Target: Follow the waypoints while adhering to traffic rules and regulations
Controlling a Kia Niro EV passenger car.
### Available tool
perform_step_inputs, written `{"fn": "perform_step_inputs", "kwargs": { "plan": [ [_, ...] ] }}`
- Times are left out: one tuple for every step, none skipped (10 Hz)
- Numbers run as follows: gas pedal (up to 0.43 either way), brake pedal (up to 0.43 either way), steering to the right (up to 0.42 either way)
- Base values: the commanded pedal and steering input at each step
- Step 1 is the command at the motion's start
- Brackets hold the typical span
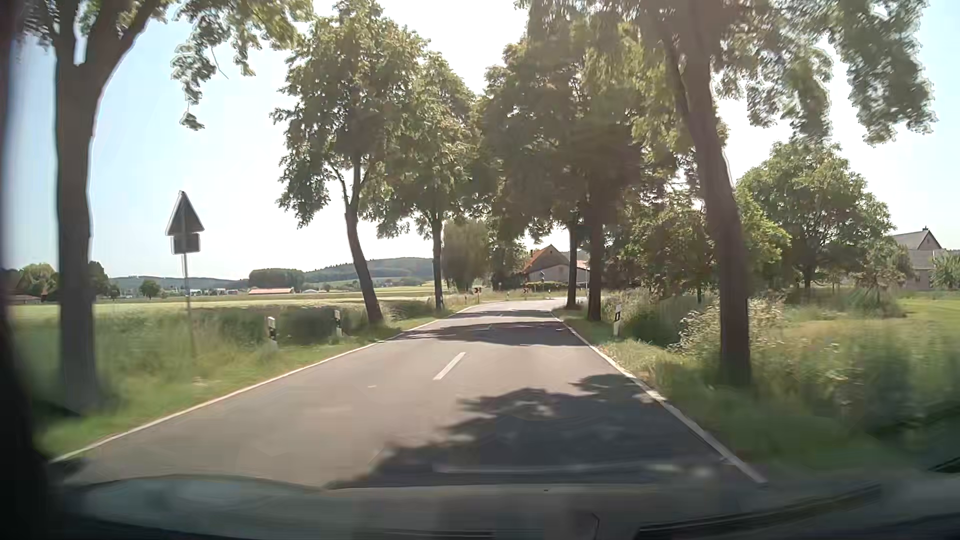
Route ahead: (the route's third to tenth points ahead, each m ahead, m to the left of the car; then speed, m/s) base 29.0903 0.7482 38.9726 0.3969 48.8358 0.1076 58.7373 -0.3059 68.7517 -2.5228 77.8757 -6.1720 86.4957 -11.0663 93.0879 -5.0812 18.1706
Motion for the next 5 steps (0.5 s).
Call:
{"fn": "perform_step_inputs", "kwargs": {
  "plan": [
    [0.000, 0.134, 0.003],
    [0.000, 0.140, 0.003],
    [0.000, 0.146, 0.004],
    [0.000, 0.152, 0.004],
    [0.000, 0.159, 0.004]
  ]
}}
